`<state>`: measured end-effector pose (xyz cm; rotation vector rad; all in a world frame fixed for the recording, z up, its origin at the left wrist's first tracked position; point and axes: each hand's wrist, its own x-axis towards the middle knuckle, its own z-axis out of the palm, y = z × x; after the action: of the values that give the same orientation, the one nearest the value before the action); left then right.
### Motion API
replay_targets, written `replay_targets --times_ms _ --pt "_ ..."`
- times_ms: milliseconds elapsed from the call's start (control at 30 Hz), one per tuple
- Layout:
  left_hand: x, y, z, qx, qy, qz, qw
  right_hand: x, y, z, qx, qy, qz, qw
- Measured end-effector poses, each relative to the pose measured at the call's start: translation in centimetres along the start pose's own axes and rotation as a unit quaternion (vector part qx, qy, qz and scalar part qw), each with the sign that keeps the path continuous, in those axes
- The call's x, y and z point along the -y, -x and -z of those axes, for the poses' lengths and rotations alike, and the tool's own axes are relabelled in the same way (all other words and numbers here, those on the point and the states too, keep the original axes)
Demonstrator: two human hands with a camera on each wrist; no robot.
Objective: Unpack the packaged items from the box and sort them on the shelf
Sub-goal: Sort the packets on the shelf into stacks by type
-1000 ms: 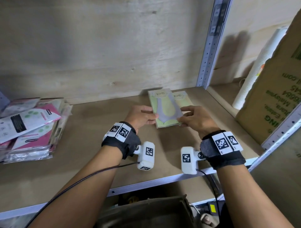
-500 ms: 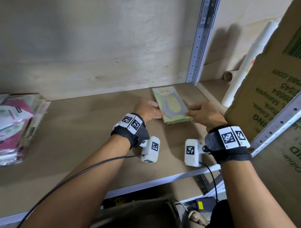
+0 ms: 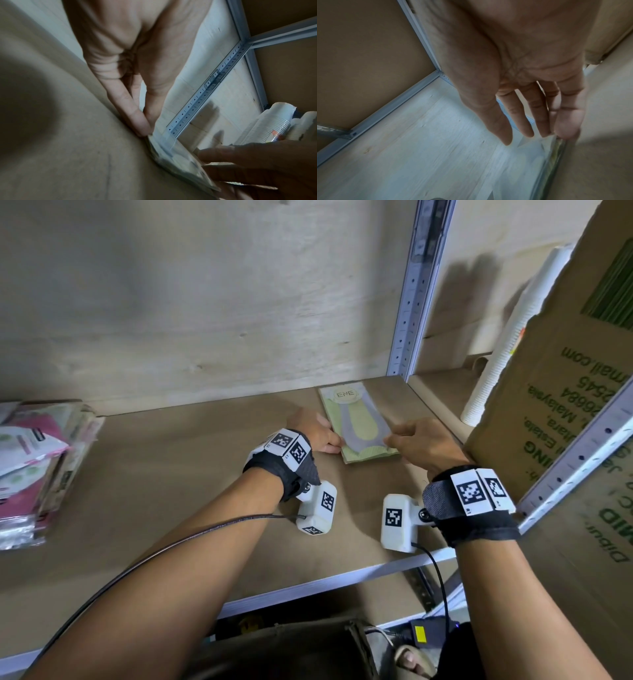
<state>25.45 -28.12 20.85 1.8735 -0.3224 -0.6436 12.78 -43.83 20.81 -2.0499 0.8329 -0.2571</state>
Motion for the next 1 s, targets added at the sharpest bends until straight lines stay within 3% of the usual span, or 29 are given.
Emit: replay_targets --times_ms 200,400,600,867,1000 --pt "-0.9 0.9 1.0 -0.005 0.032 0.046 0.998 0.4 0.5 0.3 0.017 0.005 0.001 1.000" --pt "-1.5 5.7 7.5 -0.095 0.051 -0.049 0.993 1.8 2.7 0.6 -0.020 0.002 0.085 0.996" --pt "1.1 12.4 14.8 -0.185 0.084 -0.076 0.976 4.7 7.3 -2.9 0.137 -0.091 0.139 0.977" --pt "6.3 18.2 25.6 -0.286 0.123 -0.055 0.949 11.9 12.8 -13.1 0.313 -0.080 0.168 0.931" --pt "8.2 20.4 30.7 -0.346 0.130 -0.045 0.928 16.9 14.7 -18.8 0.363 -0.061 0.173 0.914"
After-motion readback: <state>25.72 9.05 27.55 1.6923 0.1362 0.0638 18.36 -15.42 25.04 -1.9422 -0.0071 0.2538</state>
